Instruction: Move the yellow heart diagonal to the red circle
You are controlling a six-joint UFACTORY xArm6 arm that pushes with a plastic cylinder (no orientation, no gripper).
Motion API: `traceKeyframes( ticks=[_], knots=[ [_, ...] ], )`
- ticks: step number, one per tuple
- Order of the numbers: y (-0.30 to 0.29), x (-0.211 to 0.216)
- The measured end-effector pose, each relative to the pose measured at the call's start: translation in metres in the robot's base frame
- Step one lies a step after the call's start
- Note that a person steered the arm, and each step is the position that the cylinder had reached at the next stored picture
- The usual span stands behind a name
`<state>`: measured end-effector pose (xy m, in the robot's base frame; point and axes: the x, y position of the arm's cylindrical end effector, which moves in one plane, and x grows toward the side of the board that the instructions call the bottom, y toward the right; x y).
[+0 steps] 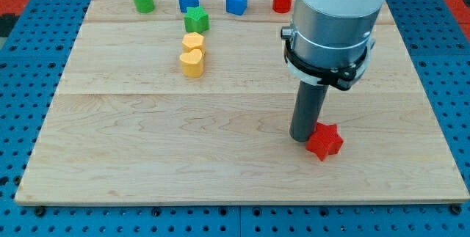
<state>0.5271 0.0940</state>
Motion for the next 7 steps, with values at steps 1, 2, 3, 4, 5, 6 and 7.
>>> traceKeyframes(
  ticks=[1, 2, 3, 4, 5, 6, 7],
  knots=[
    [0.050, 0.000],
    [0.026, -0.016],
    [-0.001, -0.096],
    [-0.010, -0.095],
    [-0.088, -0.080],
    [-0.200, -0.108],
    [-0.267, -0.156]
  ],
)
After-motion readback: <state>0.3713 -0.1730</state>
